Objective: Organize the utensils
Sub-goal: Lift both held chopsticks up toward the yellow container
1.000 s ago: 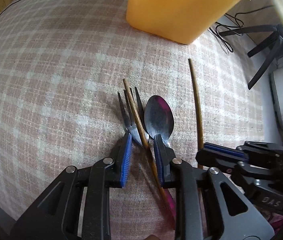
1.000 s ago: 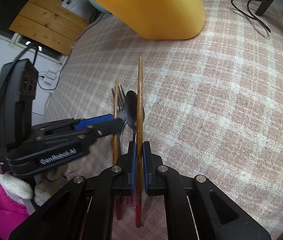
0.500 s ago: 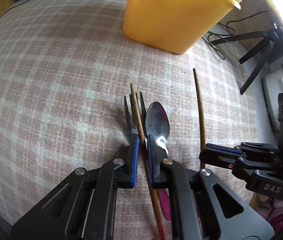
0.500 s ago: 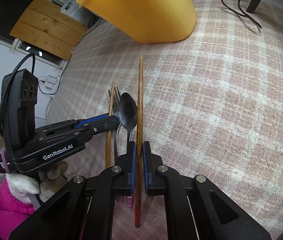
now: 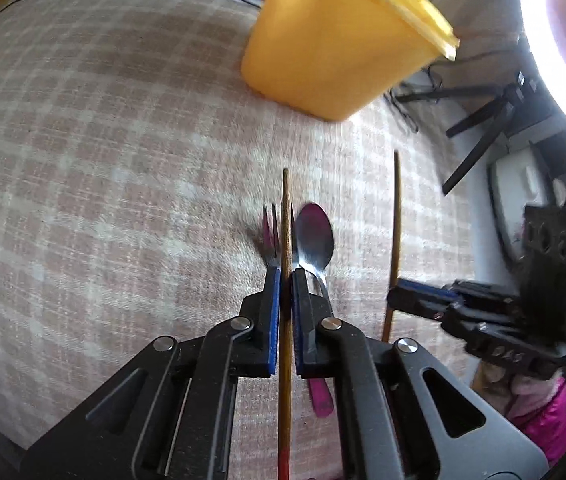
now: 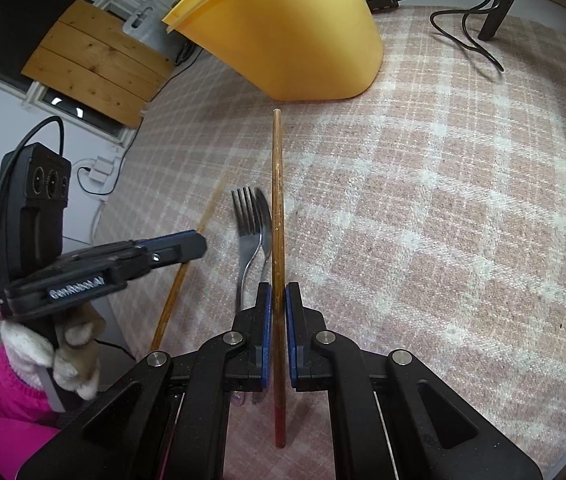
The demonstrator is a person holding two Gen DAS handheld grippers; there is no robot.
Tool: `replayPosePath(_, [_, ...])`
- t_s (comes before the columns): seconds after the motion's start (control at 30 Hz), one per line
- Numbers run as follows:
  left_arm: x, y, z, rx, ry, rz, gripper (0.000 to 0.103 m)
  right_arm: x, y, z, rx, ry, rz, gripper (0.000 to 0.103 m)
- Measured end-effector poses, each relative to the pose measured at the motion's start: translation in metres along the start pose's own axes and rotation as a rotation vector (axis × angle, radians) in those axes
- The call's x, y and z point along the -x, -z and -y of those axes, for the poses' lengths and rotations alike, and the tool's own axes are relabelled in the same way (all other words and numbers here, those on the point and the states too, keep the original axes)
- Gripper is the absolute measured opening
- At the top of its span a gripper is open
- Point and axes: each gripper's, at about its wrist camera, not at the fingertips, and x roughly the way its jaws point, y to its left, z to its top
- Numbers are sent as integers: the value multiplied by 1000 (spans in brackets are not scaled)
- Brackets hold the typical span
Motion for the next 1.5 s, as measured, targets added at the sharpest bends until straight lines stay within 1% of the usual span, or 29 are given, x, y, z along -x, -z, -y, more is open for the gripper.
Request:
replayPosePath(0.2, [33, -4, -10, -11, -3, 78, 3, -2, 0, -14, 3, 6, 17, 5])
replayPosePath(0.37, [61, -8, -9, -39, 10, 141, 3, 8, -5, -29, 22, 25, 61, 5])
replayPosePath(0.5, [87, -20, -11, -73, 23, 201, 3, 21, -15, -44, 46, 42, 114, 5])
replayPosePath(0.7, [120, -39, -2, -121, 50, 290, 3, 48, -30, -69, 100, 87, 212, 5])
replayPosePath(0.87, [136, -63, 6, -148, 74, 349, 3, 67, -49, -90, 130, 113, 299, 5])
replayPosePath(1.07, [159, -89, 9, -178, 99, 412, 3, 86, -69, -111, 158, 163, 401, 5])
replayPosePath(1.4, [194, -122, 16, -216, 123, 517, 3, 108, -102, -129, 170, 209, 531, 5])
replayPosePath(1.5, [199, -133, 18, -218, 125, 536, 3, 113, -111, -132, 171, 225, 568, 5])
